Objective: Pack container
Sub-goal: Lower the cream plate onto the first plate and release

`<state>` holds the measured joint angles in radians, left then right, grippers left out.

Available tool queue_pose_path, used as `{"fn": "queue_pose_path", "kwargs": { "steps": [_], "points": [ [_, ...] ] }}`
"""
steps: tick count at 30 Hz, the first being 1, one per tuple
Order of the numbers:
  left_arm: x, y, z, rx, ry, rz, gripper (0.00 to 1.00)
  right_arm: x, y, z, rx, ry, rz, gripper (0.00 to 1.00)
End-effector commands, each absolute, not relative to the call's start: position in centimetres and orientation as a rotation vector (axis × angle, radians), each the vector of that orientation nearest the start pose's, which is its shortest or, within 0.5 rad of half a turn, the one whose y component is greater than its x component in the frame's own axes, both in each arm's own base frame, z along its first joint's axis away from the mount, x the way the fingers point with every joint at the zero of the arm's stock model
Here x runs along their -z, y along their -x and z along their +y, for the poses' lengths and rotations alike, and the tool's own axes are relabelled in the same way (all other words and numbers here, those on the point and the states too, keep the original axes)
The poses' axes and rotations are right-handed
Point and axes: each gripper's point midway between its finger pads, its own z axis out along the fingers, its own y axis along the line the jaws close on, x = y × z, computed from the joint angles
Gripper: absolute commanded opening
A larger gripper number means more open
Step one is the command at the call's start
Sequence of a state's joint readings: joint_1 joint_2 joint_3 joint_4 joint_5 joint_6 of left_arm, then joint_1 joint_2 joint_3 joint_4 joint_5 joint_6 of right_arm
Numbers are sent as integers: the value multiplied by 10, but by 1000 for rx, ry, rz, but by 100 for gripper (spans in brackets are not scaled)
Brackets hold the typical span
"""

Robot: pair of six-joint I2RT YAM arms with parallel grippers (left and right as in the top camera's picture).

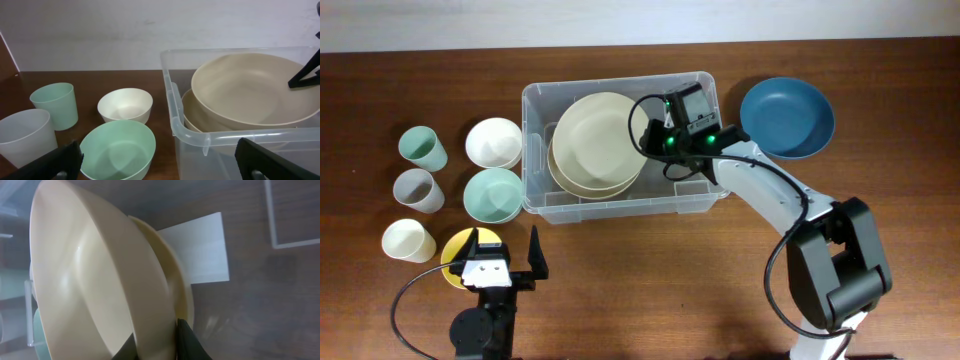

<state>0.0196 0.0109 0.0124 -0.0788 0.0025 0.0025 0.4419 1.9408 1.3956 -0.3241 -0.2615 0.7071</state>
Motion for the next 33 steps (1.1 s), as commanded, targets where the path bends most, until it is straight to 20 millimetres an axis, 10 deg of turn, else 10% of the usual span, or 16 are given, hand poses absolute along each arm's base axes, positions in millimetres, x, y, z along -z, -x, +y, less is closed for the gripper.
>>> {"fn": "queue_pose_path", "kwargs": {
  "steps": [1, 7, 15, 22, 27, 33],
  "points": [
    [-156, -246, 3, -6, 14, 1651, 99, -97, -437, 273, -810, -197, 2581, 15],
    [-156, -246, 3, -6, 14, 1651, 100, -93, -433, 277, -819, -214, 2594, 15],
    [-156, -246, 3, -6, 14, 1651, 99, -93, -433, 277, -821, -211, 2596, 60],
    [-156, -246, 3, -6, 14, 1651, 99, -98, -438, 275, -777, -97, 2572, 70],
    [-156, -246, 3, -6, 14, 1651, 99, -144, -460, 257, -687, -6, 2512, 71],
    [-156, -246, 3, -6, 14, 1651, 100, -255, -492, 164, -290, -134, 2411, 82]
  ]
}}
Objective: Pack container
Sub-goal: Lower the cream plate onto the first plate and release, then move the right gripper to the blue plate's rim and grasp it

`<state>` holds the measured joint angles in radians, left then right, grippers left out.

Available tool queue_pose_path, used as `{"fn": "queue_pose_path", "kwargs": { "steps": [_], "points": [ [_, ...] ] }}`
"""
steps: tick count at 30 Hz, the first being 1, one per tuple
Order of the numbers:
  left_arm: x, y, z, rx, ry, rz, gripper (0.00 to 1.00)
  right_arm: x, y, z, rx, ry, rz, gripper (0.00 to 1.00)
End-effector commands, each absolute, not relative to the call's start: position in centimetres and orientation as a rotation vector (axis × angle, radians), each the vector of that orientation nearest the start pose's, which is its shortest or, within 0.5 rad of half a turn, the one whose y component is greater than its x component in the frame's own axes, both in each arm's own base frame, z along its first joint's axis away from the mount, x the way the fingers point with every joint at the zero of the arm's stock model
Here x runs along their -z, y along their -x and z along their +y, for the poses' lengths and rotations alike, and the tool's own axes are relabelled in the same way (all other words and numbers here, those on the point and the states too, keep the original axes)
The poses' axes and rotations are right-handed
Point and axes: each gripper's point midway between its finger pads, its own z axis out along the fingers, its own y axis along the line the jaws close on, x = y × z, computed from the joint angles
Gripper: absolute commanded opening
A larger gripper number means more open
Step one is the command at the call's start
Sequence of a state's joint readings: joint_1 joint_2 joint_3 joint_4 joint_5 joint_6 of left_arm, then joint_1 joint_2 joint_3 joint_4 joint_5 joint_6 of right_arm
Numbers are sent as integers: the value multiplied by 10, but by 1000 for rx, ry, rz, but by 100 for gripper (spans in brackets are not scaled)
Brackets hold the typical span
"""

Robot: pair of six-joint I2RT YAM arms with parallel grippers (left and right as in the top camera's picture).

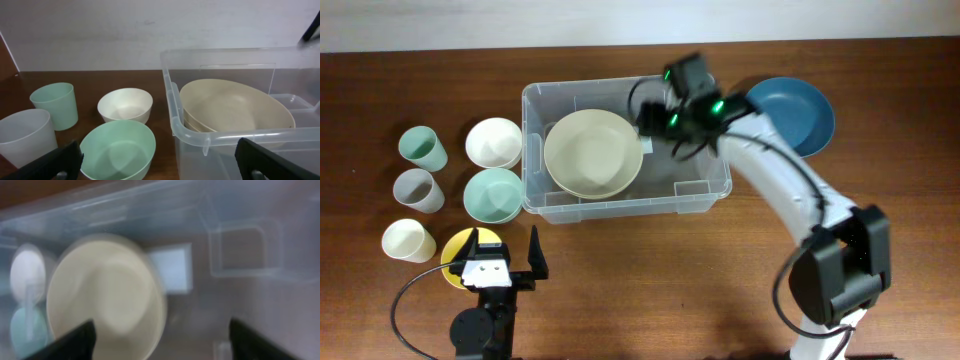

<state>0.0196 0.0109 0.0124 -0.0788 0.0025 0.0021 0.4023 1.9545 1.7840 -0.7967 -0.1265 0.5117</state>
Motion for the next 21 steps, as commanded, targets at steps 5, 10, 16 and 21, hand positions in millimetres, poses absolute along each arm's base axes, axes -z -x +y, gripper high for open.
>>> {"fn": "queue_pose_path", "kwargs": {
  "steps": [5, 10, 16, 21],
  "points": [
    [-156, -246, 3, -6, 14, 1651, 100, -341, -485, 34, -100, -487, 2292, 92],
    [-156, -246, 3, -6, 14, 1651, 100, -314, -455, -68, -63, -904, 2335, 97],
    [-156, -246, 3, -6, 14, 1651, 99, -237, -455, -103, -210, -943, 2521, 96],
    [-156, -246, 3, -6, 14, 1651, 100, -173, -467, -105, -243, -901, 2601, 96]
  ]
}}
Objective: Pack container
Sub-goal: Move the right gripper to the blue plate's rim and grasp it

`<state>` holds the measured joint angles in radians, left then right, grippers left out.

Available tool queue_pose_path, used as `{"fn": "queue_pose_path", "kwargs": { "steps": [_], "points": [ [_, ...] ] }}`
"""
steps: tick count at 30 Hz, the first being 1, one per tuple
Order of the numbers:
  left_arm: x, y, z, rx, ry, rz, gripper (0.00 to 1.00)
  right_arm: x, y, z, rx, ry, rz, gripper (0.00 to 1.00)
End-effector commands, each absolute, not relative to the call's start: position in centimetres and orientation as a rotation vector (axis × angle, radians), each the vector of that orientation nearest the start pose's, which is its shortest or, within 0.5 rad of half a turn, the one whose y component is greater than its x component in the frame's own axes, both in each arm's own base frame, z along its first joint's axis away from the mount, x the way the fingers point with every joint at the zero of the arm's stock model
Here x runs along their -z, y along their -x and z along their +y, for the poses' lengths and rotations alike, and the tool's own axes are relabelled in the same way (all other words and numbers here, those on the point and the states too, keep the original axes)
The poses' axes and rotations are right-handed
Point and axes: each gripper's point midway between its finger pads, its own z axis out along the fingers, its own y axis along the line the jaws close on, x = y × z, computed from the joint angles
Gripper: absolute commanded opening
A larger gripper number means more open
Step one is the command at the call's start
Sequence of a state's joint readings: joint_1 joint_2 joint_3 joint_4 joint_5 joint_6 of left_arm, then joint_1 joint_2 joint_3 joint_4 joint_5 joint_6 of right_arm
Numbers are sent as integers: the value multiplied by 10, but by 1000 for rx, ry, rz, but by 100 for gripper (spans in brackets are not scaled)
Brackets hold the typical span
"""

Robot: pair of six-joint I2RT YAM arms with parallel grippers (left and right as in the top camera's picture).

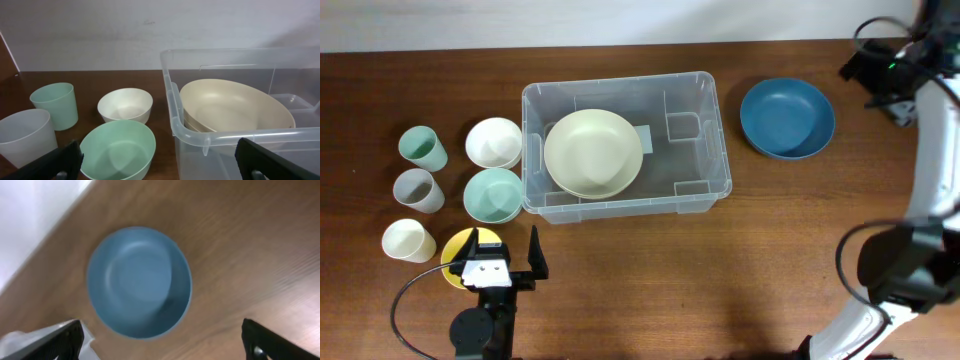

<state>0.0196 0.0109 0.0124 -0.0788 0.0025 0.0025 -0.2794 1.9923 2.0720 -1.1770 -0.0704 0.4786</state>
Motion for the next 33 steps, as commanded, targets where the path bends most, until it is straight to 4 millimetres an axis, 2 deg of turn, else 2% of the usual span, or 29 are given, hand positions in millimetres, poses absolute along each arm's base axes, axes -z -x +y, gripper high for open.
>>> {"fn": "queue_pose_path", "kwargs": {
  "steps": [1, 9, 19, 25, 33],
  "points": [
    [-156, -246, 3, -6, 14, 1651, 99, -165, -468, -105, -244, -903, 2609, 96],
    [-156, -246, 3, -6, 14, 1651, 99, -110, -475, -104, -241, -921, 2694, 97],
    [-156, -246, 3, -6, 14, 1651, 99, -60, -479, -101, -239, -892, 2786, 97],
    [-156, -246, 3, -6, 14, 1651, 100, -46, -481, -101, -239, -853, 2812, 96],
    [-156, -246, 3, -6, 14, 1651, 100, -43, -486, -103, -232, -847, 2796, 95]
  ]
}}
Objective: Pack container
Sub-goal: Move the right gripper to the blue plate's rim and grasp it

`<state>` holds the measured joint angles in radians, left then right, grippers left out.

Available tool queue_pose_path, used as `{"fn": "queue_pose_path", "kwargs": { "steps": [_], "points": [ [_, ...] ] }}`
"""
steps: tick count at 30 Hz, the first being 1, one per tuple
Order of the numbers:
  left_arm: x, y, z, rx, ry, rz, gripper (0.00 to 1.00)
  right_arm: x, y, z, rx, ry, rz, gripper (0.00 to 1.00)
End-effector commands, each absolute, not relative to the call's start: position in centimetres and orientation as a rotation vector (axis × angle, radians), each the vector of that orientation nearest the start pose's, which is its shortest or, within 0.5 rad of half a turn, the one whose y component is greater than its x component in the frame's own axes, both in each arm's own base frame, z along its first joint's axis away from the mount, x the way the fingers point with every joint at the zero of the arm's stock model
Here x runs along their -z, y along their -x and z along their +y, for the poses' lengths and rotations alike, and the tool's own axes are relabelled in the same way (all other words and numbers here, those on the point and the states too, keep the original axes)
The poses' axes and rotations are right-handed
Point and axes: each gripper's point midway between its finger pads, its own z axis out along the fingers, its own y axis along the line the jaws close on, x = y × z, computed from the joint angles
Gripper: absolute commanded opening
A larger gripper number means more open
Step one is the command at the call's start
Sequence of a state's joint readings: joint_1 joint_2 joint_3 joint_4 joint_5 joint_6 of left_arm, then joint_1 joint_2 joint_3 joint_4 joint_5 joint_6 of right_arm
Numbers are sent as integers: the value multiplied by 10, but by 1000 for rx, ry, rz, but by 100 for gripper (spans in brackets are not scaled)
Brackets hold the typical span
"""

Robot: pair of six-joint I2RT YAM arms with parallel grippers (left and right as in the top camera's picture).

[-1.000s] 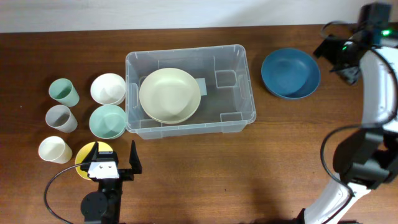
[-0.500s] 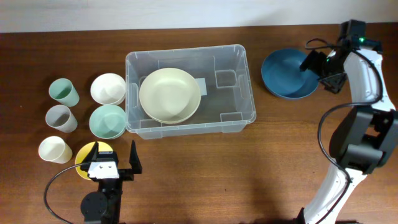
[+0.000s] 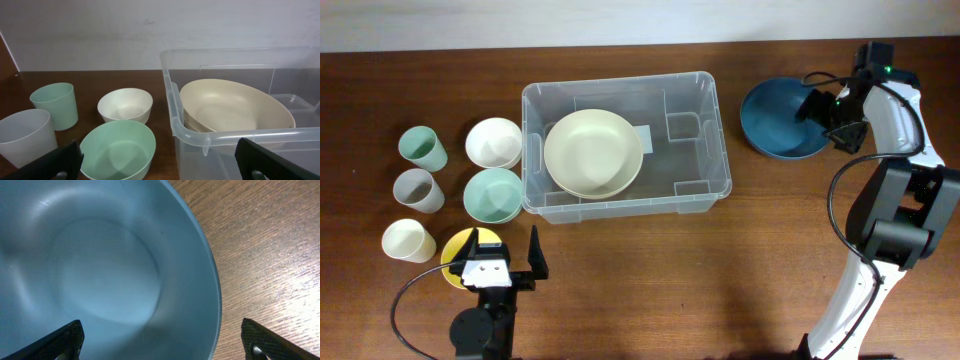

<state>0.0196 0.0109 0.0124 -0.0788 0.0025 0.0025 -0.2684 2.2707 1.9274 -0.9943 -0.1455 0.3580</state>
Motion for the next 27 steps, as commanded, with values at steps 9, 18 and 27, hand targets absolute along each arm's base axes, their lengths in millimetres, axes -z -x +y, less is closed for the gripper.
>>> {"fn": "queue_pose_path", "kwargs": {
  "steps": [9, 18, 27],
  "points": [
    [-156, -246, 3, -6, 14, 1651, 99, -31, -486, -104, -222, -856, 2814, 92],
    [-156, -246, 3, -6, 14, 1651, 100, -31, -489, -106, -220, -851, 2799, 77],
    [-156, -246, 3, -6, 14, 1651, 100, -22, -488, -110, -182, -861, 2811, 73]
  ]
}}
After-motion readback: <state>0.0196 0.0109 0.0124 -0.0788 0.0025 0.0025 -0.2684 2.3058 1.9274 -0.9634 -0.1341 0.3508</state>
